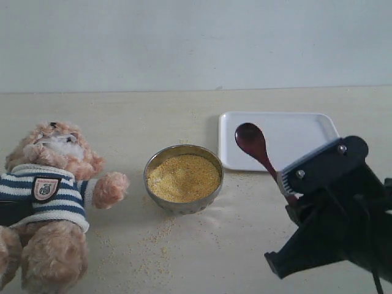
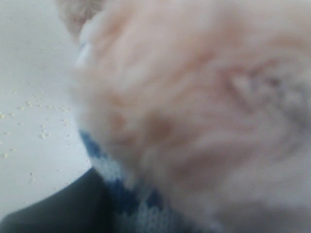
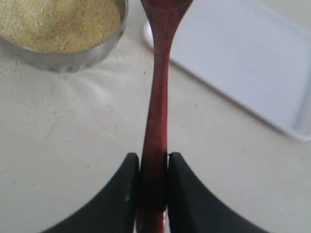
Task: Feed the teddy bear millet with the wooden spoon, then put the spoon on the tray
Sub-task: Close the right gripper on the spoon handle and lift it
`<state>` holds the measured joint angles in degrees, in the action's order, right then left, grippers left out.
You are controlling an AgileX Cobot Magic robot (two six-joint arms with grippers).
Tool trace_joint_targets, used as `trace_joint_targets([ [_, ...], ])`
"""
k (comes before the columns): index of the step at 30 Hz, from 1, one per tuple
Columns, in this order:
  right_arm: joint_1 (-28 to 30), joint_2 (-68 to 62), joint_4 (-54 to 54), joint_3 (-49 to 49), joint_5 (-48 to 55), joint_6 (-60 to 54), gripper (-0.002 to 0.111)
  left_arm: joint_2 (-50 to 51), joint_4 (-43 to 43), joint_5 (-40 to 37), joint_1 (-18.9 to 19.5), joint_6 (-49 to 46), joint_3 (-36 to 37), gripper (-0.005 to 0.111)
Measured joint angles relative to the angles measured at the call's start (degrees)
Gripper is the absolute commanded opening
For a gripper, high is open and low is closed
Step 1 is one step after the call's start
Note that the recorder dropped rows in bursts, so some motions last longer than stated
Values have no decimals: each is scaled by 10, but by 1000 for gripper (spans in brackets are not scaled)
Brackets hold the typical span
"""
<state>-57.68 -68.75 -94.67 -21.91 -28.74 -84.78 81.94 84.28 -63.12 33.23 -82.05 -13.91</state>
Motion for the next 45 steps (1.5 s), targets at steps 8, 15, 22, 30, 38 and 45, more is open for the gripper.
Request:
trace_joint_targets([
  [8, 0, 18, -50, -60, -97, -238, 0, 0, 0, 0, 0, 0, 0, 5],
  [15, 0, 18, -52, -60, -77, -204, 0, 0, 0, 0, 0, 0, 0, 5],
  [22, 82, 18, -53, -60, 48, -82, 0, 0, 0, 0, 0, 0, 0, 5],
  [30, 207, 18, 139, -68, 295, 87, 0, 0, 0, 0, 0, 0, 0, 5],
  [38, 240, 18, 183, -70, 379, 76, 0, 0, 0, 0, 0, 0, 0, 5],
  [45, 241, 18, 469, -76, 370, 340, 0, 0, 0, 0, 0, 0, 0, 5],
])
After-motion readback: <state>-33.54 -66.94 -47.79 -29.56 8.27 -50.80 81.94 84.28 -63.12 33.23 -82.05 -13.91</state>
